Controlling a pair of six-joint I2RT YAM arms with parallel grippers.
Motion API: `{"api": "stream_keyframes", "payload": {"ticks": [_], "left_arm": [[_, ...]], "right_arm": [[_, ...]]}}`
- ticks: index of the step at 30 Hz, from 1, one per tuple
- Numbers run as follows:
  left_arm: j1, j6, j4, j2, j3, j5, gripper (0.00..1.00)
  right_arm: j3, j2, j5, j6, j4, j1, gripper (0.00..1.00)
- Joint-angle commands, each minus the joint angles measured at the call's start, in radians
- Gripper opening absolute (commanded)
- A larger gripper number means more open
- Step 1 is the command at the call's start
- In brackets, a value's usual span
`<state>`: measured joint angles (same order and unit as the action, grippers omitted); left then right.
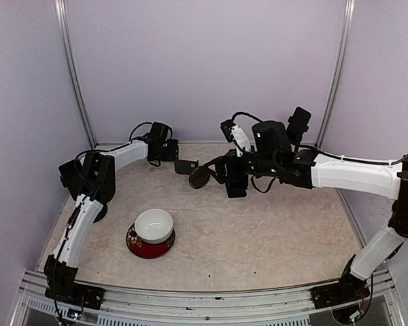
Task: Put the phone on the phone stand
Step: Pick up the phone from the corner of the board.
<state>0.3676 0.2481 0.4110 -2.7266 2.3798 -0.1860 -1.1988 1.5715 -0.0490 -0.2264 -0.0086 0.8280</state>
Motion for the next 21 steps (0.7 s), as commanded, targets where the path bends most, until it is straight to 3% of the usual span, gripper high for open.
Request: {"api": "stream_keyframes", "payload": {"ticks": [1,13,21], "left_arm": [[-0.008,-0.007,0.090,0.004,-0.041,-0.009,0.93],[-0.013,-0.029,0.123,0.018,-0.060,-0.011,0.74],[0.001,-0.004,0.009,0.174,-0.288,0.003,0.63]], "right_arm": [[-0.015,0.006,-0.006,-0.007,0.018,0.006,1.00],[-0.044,0.018,-0.005,-0.007,0.009,0.020,1.00],[-0.065,0.023,-0.011,0.006,-0.011,0.026,1.00]]}}
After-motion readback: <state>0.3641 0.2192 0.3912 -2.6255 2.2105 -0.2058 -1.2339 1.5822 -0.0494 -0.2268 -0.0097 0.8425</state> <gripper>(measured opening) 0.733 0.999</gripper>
